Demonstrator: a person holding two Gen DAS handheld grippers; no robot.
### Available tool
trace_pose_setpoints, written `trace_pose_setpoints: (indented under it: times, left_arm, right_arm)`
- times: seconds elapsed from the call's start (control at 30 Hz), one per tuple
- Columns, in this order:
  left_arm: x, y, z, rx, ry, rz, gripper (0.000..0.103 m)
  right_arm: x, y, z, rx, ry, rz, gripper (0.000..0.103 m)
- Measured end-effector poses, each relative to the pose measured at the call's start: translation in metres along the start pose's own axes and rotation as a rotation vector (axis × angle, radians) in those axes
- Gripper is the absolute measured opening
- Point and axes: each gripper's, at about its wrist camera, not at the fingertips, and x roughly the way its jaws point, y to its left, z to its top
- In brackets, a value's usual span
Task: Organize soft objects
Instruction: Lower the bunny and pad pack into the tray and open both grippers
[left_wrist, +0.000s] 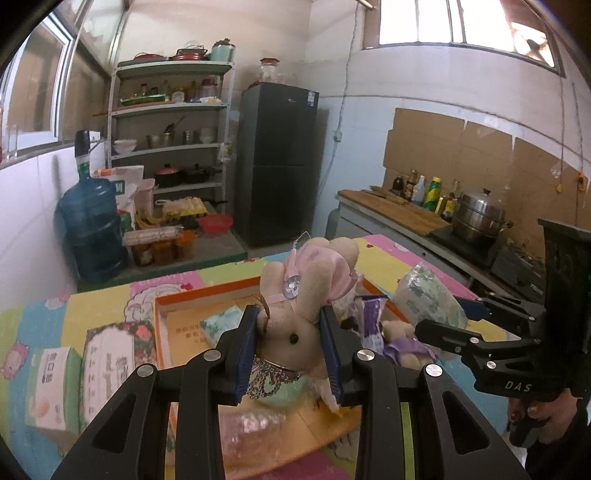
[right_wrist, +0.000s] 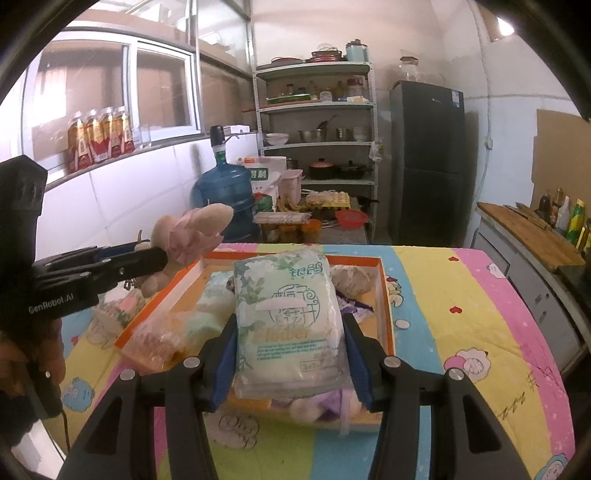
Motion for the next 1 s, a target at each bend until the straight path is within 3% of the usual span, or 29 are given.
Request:
trace_pose_setpoints:
  times: [0.4,1.0]
  left_arm:
    - [0.048,0.004,0.011,-0.023,0.051,0.061,0.034]
    - [0.1,0.019,-0.013,-0.065,0.162,0.054,0.034]
  right_arm:
    - [0.045,-0.017,0.019,0.063,0.038,-0.036,0.053]
    - [0.101,-0.019,0.01,0.077,0.143,-0.056,0.054]
